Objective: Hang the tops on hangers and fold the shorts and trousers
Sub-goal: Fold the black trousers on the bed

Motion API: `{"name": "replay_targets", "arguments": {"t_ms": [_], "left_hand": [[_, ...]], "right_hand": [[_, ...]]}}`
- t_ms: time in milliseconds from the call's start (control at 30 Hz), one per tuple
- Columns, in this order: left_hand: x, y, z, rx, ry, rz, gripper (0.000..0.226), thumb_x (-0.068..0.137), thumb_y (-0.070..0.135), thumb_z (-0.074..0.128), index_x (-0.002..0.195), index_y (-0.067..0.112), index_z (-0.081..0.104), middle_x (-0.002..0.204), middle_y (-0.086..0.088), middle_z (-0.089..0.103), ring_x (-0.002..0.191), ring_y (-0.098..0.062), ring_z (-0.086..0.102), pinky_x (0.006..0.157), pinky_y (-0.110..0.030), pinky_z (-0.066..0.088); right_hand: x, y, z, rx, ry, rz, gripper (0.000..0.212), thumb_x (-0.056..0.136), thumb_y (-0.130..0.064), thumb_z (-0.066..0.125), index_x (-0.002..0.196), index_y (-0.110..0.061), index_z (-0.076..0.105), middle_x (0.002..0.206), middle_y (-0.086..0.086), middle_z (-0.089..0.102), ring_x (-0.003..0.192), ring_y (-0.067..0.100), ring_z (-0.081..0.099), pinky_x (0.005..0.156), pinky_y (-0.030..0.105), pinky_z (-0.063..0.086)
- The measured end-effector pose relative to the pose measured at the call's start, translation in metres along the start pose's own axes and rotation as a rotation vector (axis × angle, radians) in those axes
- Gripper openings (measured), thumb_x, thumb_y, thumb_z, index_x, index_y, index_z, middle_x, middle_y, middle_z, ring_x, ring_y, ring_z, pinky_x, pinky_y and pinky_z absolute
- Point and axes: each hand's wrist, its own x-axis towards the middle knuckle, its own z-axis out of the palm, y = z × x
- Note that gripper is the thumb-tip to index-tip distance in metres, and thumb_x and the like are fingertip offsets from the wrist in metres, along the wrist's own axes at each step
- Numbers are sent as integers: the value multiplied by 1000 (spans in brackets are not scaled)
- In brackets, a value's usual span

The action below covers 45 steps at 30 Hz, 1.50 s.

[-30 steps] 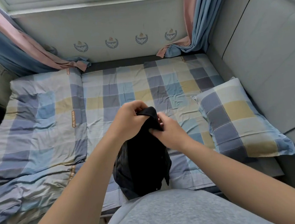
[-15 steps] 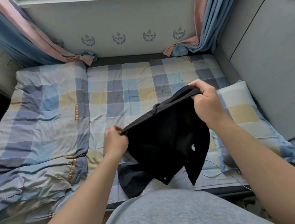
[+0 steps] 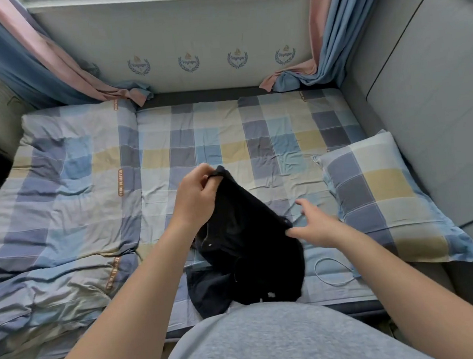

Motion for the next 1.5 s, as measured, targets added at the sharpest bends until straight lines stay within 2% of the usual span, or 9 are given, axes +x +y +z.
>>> {"name": "replay_targets", "arguments": {"t_ms": [100,267,467,767,933,1100,1267,1433,1500], "left_hand": [[4,19,2,75,-142,99,18,94,15,62,77,20,63,57,4,51,53,-12,43,51,-22,34],[11,30,-10,107,-177,139,19,90,10,64,77,22,68,66,-2,63,57,-9,52,54,-17,42],[5,18,-20,68,-208,100,26,92,4,59,83,25,72,74,11,70,69,-7,62,64,-18,47],[3,5,-26,65,-294,98,34,99,8,53,89,38,67,93,17,64,92,-2,59,87,-21,46],[-2,-16,-19,-8,-218,37,19,96,30,62,96,49,64,102,29,62,108,1,56,97,-29,44],[-26,-69,-13,73,-208,-460,69,85,50,73,143,32,41,150,1,42,137,-21,41,110,-45,39],[-51,-93,3,-321,-193,-1039,107,75,63,78,155,19,21,160,-6,29,139,-33,39,107,-49,37],[-50,-86,15,160,-104,-387,95,79,58,75,155,39,22,167,7,9,153,-20,8,122,-52,18],[-39,-62,11,24,-181,-177,79,78,57,75,147,42,39,159,10,35,147,-13,30,120,-49,28]], "right_hand": [[-8,-47,16,171,1,-337,96,69,-65,72,151,-38,29,153,-11,37,137,8,39,109,31,37],[-2,-95,21,225,252,-439,23,90,-33,62,110,-31,49,97,-12,66,89,12,66,84,44,57],[1,-114,26,204,182,-430,54,77,-58,71,114,-28,45,104,-11,63,97,13,64,84,41,56],[14,-111,30,159,213,-503,31,92,-28,67,122,-31,59,99,-7,66,88,16,63,86,45,55],[7,-111,27,591,134,-447,22,98,-13,62,105,-34,67,99,-4,70,99,24,70,71,45,63],[-6,-97,9,978,50,-445,17,98,-7,61,107,-18,70,95,6,74,92,23,73,70,36,60],[-17,-81,-6,1215,-143,-465,23,89,-11,60,111,-13,69,104,8,72,95,24,69,78,41,58],[-24,-75,-22,1175,-229,-356,36,99,-22,38,110,-5,68,113,13,70,107,27,66,89,33,53],[-25,-80,-27,1144,-221,-328,33,99,-23,37,107,-2,61,104,12,67,103,25,64,91,34,52]]}}
